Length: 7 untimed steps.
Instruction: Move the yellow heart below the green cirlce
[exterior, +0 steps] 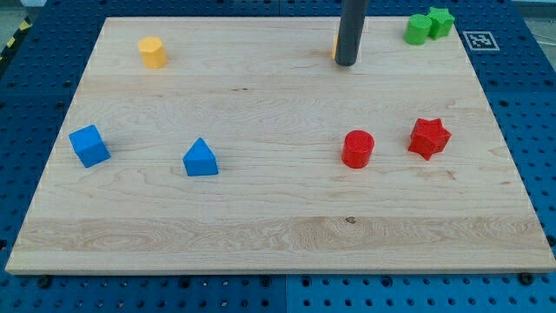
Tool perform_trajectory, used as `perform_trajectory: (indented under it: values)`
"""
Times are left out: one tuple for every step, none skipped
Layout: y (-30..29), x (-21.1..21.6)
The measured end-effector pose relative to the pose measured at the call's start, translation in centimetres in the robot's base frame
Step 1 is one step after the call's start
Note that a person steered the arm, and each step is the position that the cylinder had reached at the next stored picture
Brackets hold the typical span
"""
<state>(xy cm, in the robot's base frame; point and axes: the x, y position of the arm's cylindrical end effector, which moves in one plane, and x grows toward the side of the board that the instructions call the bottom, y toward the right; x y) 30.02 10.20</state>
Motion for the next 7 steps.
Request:
perform_trajectory:
  values:
    - [-2.1,-1.5]
    - [-4.8,-3.5]
    - [-6.2,-5.1]
    - [-3.9,-5.1]
    - [0.1,-5.1]
    - [1.6,-4.8]
    - [0.7,-3.4]
